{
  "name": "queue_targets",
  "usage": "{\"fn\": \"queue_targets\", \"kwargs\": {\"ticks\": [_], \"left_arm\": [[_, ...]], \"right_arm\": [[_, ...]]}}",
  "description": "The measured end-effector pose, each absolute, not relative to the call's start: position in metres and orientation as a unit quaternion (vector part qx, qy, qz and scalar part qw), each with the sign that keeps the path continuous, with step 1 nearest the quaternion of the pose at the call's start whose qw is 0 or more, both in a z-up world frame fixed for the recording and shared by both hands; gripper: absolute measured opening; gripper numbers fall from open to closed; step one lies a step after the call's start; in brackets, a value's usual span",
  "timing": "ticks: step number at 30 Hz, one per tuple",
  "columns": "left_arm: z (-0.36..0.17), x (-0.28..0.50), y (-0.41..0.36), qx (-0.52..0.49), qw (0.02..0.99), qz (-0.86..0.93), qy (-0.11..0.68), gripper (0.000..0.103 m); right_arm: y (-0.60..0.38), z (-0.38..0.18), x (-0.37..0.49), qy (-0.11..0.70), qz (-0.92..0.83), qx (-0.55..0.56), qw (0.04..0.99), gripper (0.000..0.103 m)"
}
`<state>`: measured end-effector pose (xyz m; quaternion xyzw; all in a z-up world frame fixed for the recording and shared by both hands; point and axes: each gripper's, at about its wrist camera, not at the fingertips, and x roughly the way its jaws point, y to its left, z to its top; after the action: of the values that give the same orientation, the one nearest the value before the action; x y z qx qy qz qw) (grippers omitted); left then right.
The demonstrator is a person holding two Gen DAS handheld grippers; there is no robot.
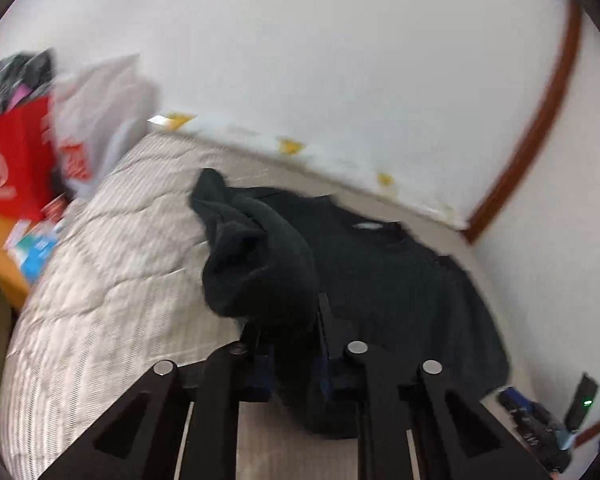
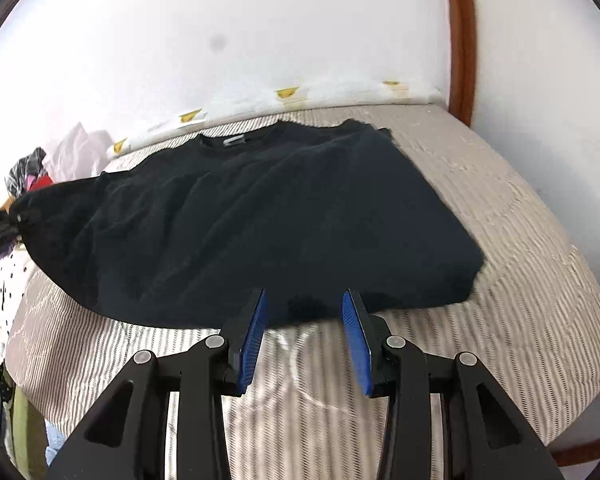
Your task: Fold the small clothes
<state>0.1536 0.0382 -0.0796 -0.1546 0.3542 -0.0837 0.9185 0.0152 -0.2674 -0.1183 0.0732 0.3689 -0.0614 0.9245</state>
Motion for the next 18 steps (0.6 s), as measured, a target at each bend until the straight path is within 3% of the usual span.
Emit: {"fn": "queue_targets", "kwargs": {"ticks": [5,16,18], "left_arm": [[-0.064,0.159,-0.027,-0.116,0.918,-0.155,0.347,0.012],[-0.123,0.177,-0.117,-0.051,0.87,-0.233,0.431,0.013],[-0.12,0.174,-0.117,-0.05,0.865,-0.249,0.433,0.023]], "right_arm": [[-0.297,-0.119,-0.012,0.358,-0.086,0.085,0.926,0.041],[-0.336,-0.13,-0.046,0.375,-0.117,0.102,0.914,0.041],[-0.336,-0.129,-0.044,0.378,-0.113,0.107,0.913,0.041]]}}
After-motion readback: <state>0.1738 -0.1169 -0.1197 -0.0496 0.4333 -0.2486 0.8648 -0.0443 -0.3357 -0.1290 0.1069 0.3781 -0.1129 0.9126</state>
